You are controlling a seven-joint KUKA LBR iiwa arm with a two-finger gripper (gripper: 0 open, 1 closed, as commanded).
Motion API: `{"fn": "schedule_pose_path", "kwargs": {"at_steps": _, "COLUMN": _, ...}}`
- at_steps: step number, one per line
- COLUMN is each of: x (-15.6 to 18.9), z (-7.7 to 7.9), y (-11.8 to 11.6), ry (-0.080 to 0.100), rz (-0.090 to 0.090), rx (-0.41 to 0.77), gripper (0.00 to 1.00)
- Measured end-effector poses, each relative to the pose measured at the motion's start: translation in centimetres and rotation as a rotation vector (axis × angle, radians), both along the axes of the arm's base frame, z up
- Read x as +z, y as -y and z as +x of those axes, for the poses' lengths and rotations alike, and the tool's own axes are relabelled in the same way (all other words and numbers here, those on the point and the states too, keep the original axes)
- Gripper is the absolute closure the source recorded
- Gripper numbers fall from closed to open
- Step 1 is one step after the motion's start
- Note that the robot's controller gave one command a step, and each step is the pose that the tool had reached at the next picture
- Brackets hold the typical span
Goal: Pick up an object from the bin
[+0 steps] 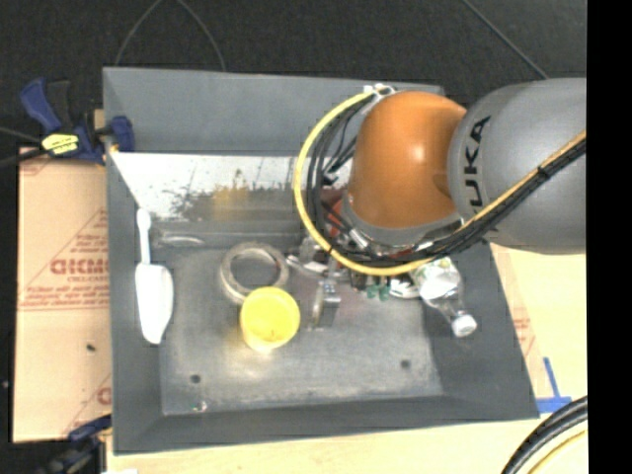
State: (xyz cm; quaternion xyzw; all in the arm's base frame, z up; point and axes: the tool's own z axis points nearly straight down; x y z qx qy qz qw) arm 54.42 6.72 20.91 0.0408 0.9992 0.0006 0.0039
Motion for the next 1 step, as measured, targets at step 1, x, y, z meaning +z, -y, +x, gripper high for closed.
{"fn": "schedule_pose_path", "kwargs": {"at_steps": 1, "x": -1.71, "z": 2.61, "y": -6.42, "ry": 0.003, "rz": -0.001, "rx": 0.154, "gripper": 0.0}}
